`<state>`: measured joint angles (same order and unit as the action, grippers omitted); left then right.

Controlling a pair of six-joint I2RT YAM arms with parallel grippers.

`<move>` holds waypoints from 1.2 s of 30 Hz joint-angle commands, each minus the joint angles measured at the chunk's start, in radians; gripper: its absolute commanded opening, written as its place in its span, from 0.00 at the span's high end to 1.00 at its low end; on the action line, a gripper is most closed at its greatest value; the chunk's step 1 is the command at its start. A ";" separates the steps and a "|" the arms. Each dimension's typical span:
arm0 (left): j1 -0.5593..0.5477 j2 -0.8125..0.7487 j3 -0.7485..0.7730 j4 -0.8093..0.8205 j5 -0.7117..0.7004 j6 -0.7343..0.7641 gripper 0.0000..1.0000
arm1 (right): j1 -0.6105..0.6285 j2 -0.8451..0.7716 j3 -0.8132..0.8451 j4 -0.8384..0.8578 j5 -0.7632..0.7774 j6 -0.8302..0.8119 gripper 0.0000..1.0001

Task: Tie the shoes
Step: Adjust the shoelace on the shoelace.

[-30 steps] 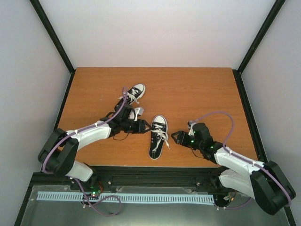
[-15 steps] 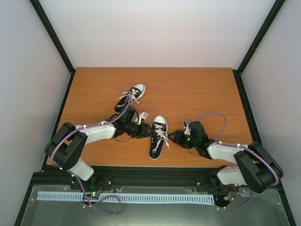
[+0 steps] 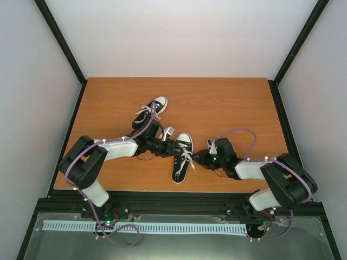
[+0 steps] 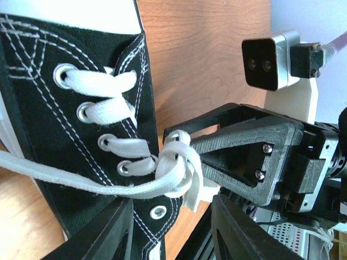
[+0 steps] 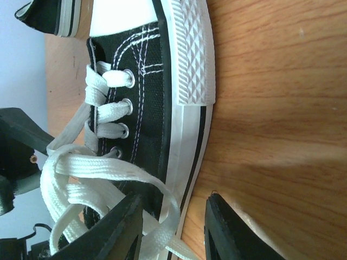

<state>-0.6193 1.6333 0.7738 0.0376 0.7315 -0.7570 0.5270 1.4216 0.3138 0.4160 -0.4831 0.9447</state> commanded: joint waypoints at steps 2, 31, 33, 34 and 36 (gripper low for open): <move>-0.008 0.037 0.052 0.047 0.023 -0.019 0.59 | -0.001 0.019 0.025 0.059 -0.023 0.009 0.70; -0.020 0.077 0.058 0.077 0.053 -0.045 0.85 | -0.001 0.013 0.043 0.043 -0.026 0.006 0.94; -0.020 0.075 0.055 0.083 0.057 -0.052 0.90 | -0.001 0.011 0.044 0.041 -0.024 0.005 0.96; -0.020 0.072 0.053 0.083 0.058 -0.052 0.93 | 0.000 0.009 0.046 0.038 -0.022 0.004 0.97; -0.020 0.060 0.047 0.076 0.050 -0.052 0.99 | -0.001 0.000 0.048 0.031 -0.014 -0.002 0.97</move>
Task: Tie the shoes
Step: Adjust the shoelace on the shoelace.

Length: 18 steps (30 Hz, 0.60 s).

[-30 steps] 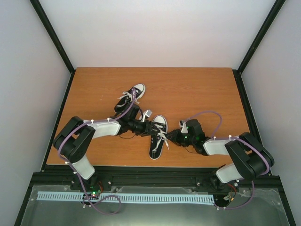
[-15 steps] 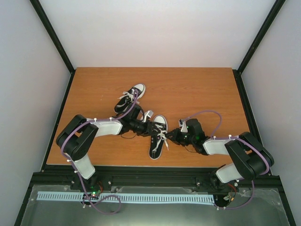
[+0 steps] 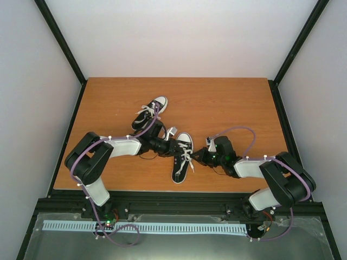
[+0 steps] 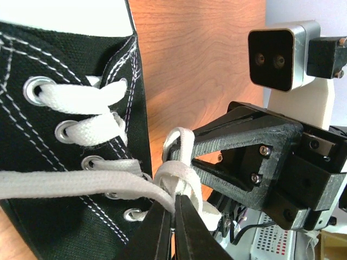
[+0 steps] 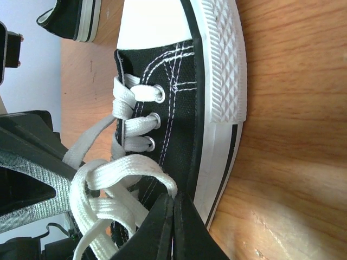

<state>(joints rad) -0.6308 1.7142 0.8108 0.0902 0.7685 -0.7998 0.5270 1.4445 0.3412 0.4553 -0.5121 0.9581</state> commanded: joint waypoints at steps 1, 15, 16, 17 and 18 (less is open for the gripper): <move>-0.009 -0.032 0.005 0.017 0.000 -0.007 0.99 | -0.001 -0.031 0.021 -0.013 0.020 -0.019 0.97; 0.040 -0.115 -0.059 -0.115 -0.083 0.058 0.99 | -0.001 -0.146 0.103 -0.195 0.233 -0.152 0.97; 0.043 -0.118 -0.068 -0.117 -0.085 0.060 0.99 | -0.001 -0.140 0.110 -0.195 0.245 -0.157 0.97; 0.045 -0.122 -0.078 -0.119 -0.087 0.062 0.99 | -0.001 -0.132 0.117 -0.196 0.258 -0.161 0.97; 0.048 -0.127 -0.089 -0.119 -0.091 0.065 0.99 | -0.001 -0.122 0.124 -0.196 0.267 -0.167 0.97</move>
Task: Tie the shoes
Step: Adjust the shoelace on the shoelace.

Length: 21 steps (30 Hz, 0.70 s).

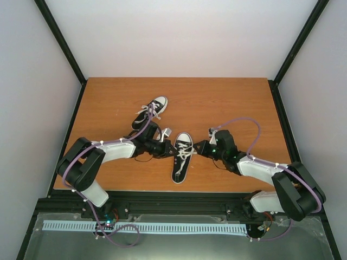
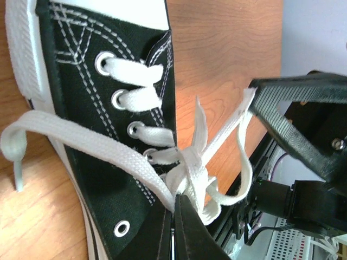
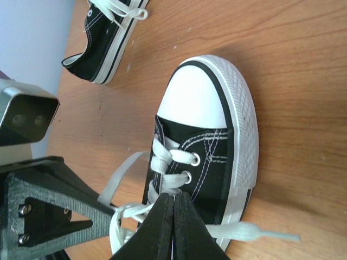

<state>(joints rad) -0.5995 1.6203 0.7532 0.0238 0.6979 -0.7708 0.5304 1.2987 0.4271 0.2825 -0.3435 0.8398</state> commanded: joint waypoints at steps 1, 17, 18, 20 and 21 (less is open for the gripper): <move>0.019 -0.035 -0.040 -0.054 -0.022 0.039 0.99 | -0.004 0.031 0.044 -0.024 0.109 -0.052 0.97; 0.050 -0.041 -0.107 -0.086 -0.069 0.096 0.99 | -0.034 0.138 0.138 -0.036 0.164 -0.068 0.97; 0.050 -0.040 -0.110 -0.083 -0.069 0.097 0.99 | -0.038 0.144 0.145 -0.034 0.163 -0.067 0.97; 0.051 -0.036 -0.116 -0.080 -0.069 0.097 0.99 | -0.044 0.160 0.161 -0.034 0.161 -0.072 0.97; 0.051 -0.037 -0.119 -0.076 -0.067 0.096 0.99 | -0.047 0.167 0.171 -0.036 0.160 -0.075 0.97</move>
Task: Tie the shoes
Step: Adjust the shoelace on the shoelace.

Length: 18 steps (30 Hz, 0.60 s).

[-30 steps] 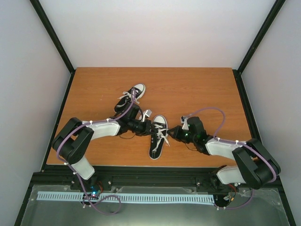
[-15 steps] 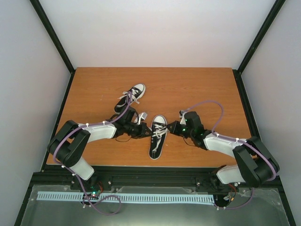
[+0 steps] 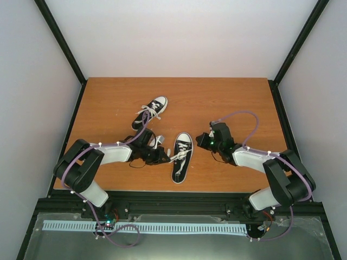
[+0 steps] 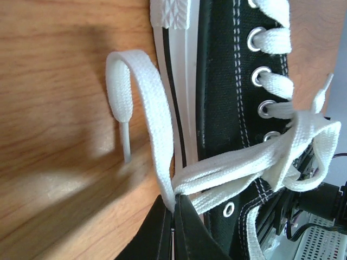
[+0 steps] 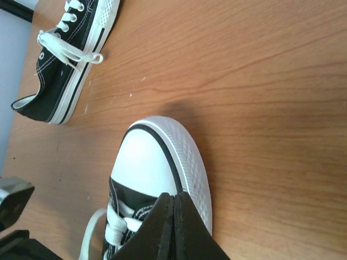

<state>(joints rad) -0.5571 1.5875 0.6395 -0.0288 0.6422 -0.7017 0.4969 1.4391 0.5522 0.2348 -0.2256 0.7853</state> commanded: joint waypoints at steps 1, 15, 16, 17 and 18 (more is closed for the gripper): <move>0.008 -0.004 -0.005 -0.020 -0.008 0.028 0.99 | -0.015 0.034 0.058 0.009 0.041 -0.025 0.97; 0.008 0.008 0.022 0.036 0.041 0.025 0.99 | -0.022 -0.057 -0.057 0.067 -0.199 -0.127 0.59; 0.008 0.009 0.023 0.043 0.045 0.024 0.99 | -0.026 -0.067 -0.081 0.084 -0.214 -0.100 0.56; 0.008 0.012 0.024 0.047 0.046 0.023 0.99 | -0.031 -0.069 -0.103 0.102 -0.231 -0.076 0.54; 0.008 0.012 0.027 0.051 0.046 0.024 0.99 | -0.033 -0.070 -0.123 0.118 -0.239 -0.047 0.54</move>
<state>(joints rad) -0.5568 1.5887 0.6346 -0.0174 0.6632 -0.6979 0.4808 1.3914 0.4973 0.2863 -0.3920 0.6830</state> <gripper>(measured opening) 0.009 0.447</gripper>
